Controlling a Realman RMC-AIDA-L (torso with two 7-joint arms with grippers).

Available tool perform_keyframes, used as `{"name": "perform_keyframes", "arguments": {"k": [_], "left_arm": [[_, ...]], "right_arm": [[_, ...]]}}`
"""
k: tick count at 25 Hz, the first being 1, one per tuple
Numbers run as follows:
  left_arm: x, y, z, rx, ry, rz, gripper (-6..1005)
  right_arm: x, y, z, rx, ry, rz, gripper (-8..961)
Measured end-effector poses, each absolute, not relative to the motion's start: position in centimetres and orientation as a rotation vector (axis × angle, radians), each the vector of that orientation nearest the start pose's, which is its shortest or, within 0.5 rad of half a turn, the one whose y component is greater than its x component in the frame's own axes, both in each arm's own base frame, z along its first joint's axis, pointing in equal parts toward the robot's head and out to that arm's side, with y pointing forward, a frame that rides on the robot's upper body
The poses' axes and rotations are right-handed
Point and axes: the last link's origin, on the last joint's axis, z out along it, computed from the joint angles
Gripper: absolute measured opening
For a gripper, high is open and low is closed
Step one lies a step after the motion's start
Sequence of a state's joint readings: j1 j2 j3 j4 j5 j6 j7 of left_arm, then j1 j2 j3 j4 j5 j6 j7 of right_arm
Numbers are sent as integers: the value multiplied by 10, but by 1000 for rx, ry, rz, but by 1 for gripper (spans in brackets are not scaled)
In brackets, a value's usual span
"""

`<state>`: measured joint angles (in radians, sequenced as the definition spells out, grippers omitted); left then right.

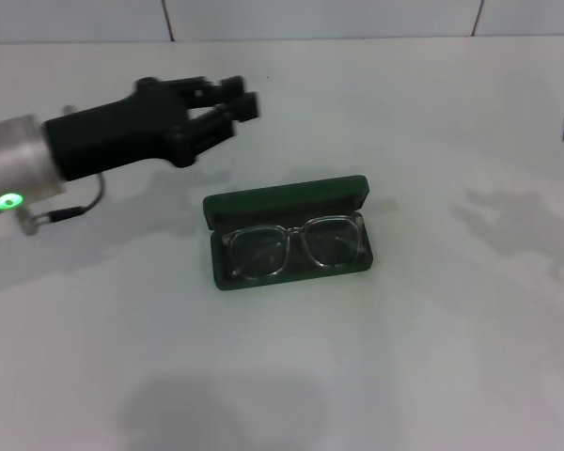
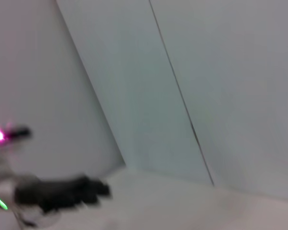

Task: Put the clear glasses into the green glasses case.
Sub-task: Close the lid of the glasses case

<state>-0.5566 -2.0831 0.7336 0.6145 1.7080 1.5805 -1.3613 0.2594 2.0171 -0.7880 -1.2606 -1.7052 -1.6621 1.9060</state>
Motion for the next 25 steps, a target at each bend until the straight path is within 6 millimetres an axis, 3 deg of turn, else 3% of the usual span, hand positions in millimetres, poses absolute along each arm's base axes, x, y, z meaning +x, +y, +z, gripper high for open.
{"name": "perform_keyframes", "arguments": {"k": [3,8,25], "left_arm": [[-215,356,-3,-2639,-556,-997,296],[-212,364,-16,-2668,-581,-918,293],[-220,370,-48,-2674,-694,-754,289]], "right_arm": [[251,296,122,-2476,738,938,203],[260,291,116,-2463,729,1000,360],[278,287,110,-2406,797,1036,356]]}}
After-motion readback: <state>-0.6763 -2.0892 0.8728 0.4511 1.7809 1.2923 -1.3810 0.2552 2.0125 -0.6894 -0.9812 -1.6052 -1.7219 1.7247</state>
